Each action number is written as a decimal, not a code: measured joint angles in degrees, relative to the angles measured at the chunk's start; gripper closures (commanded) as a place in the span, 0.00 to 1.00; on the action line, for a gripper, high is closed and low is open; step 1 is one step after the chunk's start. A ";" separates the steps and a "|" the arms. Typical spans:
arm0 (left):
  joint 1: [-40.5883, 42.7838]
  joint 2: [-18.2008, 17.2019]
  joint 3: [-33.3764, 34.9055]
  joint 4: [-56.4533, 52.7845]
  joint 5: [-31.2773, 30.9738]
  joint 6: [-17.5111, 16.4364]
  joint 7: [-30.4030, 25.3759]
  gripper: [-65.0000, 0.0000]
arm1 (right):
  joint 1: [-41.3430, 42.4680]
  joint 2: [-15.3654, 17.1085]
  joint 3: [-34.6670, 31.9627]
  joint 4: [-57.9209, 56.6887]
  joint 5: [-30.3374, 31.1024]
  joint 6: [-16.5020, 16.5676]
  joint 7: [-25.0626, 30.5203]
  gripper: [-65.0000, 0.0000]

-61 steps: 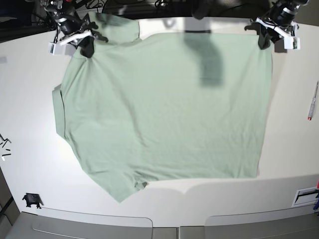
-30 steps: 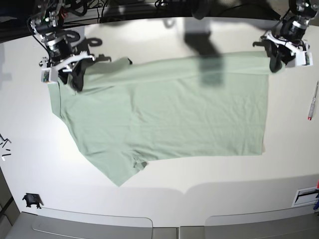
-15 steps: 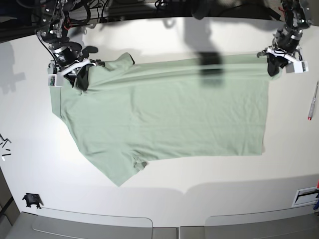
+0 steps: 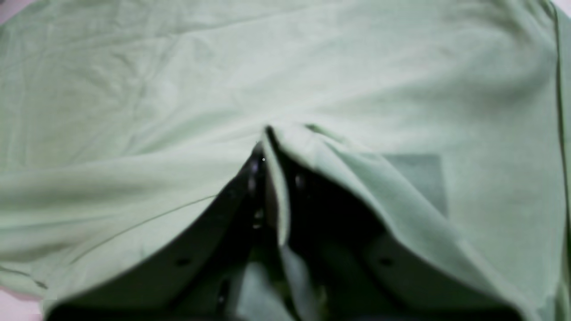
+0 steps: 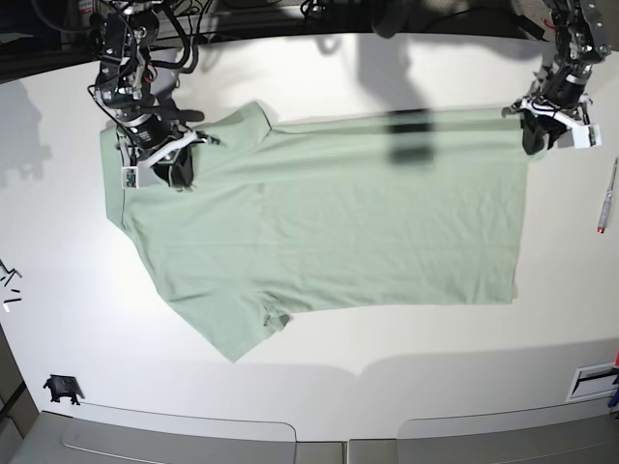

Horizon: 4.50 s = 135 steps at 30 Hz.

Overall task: Fold the T-shirt properly
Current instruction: 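Lift the shirt edge with both grippers and fold it over the body, then open both grippers and raise the right gripper off the shirt, then push the sleeve inward onto the shirt body with the right gripper, then grasp the folded shirt edge again with both grippers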

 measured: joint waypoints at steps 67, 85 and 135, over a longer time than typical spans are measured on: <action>10.64 -5.90 -30.27 22.16 -2.75 -0.24 8.02 0.71 | -4.11 4.28 -5.46 17.97 13.05 4.50 -8.11 1.00; 11.15 -5.86 -30.27 22.16 -2.80 -0.24 8.00 0.71 | 11.96 1.33 -20.00 1.03 -3.13 1.95 0.94 0.90; 4.74 0.52 -0.98 18.16 6.60 -1.36 3.10 0.86 | 17.55 2.62 4.20 3.34 16.92 8.00 -21.33 1.00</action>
